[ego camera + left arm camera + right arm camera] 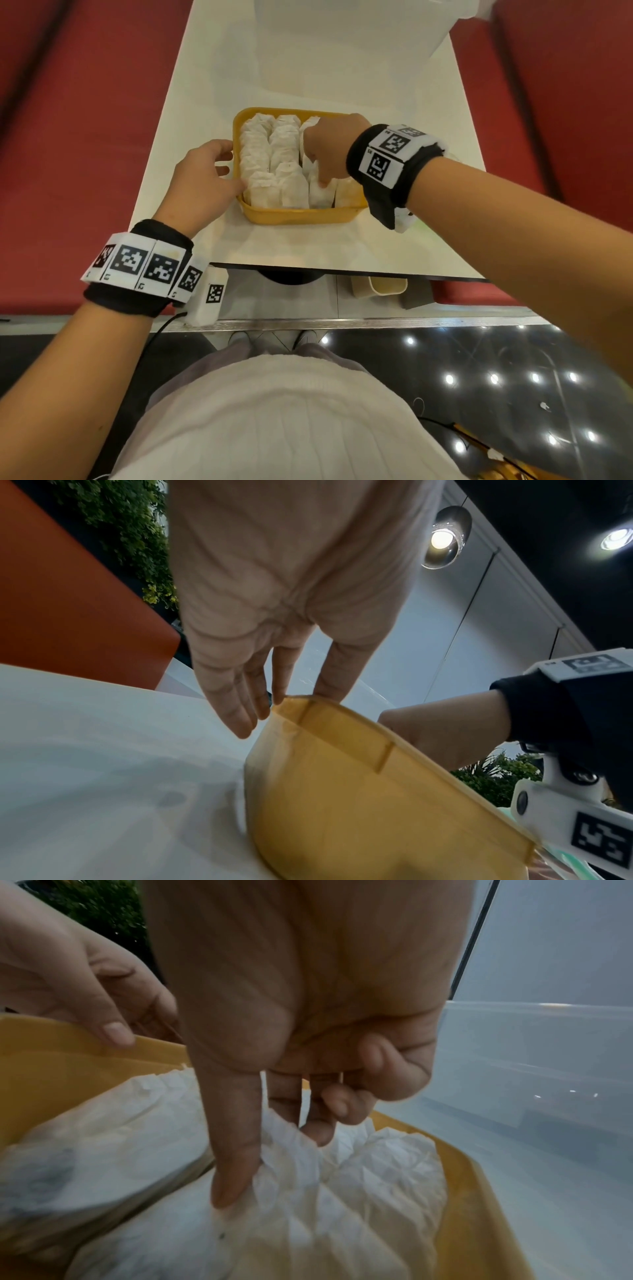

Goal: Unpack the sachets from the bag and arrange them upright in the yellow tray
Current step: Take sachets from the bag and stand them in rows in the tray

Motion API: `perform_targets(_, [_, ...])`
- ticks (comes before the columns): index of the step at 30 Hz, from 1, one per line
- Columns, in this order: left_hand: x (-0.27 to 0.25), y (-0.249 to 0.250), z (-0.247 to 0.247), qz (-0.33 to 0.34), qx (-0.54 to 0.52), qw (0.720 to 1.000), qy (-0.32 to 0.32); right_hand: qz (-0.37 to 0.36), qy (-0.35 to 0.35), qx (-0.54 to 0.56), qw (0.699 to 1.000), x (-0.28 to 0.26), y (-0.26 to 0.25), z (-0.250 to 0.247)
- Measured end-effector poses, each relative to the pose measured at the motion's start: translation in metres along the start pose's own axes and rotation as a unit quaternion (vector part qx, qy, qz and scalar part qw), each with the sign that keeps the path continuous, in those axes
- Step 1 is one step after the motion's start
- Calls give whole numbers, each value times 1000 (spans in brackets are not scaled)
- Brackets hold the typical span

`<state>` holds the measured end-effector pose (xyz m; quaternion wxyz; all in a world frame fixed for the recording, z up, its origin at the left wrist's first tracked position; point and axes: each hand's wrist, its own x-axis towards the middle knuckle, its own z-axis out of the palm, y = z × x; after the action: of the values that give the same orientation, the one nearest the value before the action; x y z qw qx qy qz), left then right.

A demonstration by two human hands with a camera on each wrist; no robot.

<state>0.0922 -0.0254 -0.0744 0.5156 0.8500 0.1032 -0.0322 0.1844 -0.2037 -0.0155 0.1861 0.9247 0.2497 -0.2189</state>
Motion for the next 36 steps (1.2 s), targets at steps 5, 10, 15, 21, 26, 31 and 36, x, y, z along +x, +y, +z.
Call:
perform_targets(5, [-1,2,-1,1,8,1000,-4,30,13,71,997,-4,10,-2])
perform_targets(10, [-2,4,-1,-4,15,1000,-3,45,24,131,990,-3,21,1])
perform_targets(15, [-3,5,-2,-11,20,1000,-4,40,52,154,986,-4,22,2])
perform_targets(21, [-4,8,-1,-8,29,1000,-5,-25,80,169,982,-13,1,-14])
perform_targets(26, [-5,9,-3,-13,37,999,-1,-64,35,98,993,-7,-18,-9])
perform_targets(31, [-7,9,-3,-11,34,999,-1,-65,72,117,988,-7,-12,-13])
perform_targets(36, [-9,10,-4,-11,28,1000,-2,-68,109,170,977,-24,6,-23])
